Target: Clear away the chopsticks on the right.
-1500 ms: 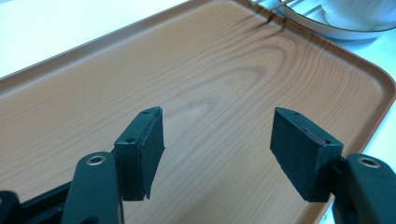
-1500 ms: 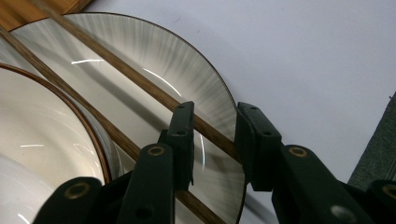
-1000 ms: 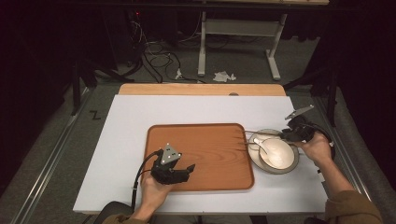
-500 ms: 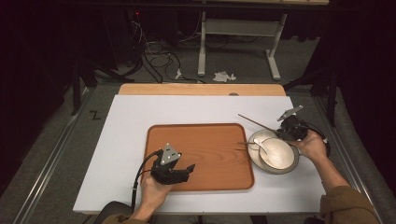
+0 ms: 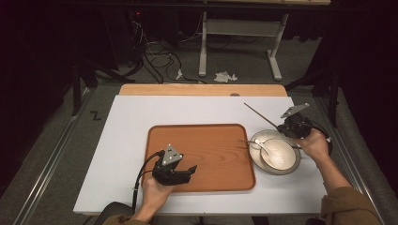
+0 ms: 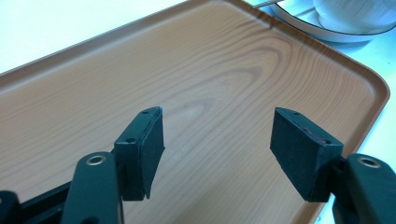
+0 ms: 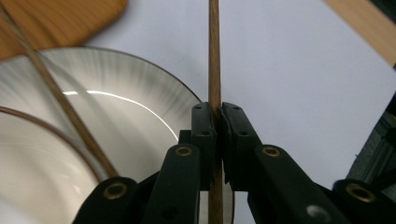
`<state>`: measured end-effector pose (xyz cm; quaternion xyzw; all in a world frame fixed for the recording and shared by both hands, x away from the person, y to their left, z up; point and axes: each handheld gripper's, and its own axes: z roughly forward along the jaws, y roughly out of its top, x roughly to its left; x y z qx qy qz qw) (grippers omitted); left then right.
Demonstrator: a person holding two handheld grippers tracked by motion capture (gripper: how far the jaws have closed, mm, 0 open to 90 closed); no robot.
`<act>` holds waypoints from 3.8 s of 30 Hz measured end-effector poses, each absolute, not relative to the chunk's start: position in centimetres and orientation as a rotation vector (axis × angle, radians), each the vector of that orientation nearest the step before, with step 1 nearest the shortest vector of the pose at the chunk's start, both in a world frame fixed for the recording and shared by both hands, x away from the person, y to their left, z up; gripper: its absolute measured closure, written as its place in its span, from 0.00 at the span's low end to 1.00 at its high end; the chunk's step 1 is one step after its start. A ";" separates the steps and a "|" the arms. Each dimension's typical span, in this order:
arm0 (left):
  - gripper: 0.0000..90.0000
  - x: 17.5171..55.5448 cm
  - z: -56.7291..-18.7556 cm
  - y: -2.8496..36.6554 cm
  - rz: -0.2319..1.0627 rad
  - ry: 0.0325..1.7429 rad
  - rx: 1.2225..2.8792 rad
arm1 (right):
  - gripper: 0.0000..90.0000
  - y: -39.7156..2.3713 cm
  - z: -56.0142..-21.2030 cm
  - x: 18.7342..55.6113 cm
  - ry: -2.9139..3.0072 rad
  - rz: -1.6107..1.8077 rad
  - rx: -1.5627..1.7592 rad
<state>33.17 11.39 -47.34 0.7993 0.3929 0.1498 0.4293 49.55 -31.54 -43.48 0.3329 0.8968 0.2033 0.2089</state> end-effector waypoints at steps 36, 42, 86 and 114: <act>0.39 33.9 -47.2 11.1 0.286 0.972 1.992 | 0.94 -22.8 -40.6 37.7 2.533 0.881 0.990; 0.39 34.0 -47.3 11.0 0.285 0.976 1.997 | 0.94 -20.8 -42.4 37.8 2.568 0.879 1.020; 0.39 33.8 -47.6 10.4 0.287 0.966 2.030 | 0.82 -18.0 -45.7 38.9 2.597 0.823 1.010; 0.39 33.9 -47.5 10.8 0.285 0.985 1.998 | 0.73 -26.4 -39.5 40.4 2.390 0.902 1.021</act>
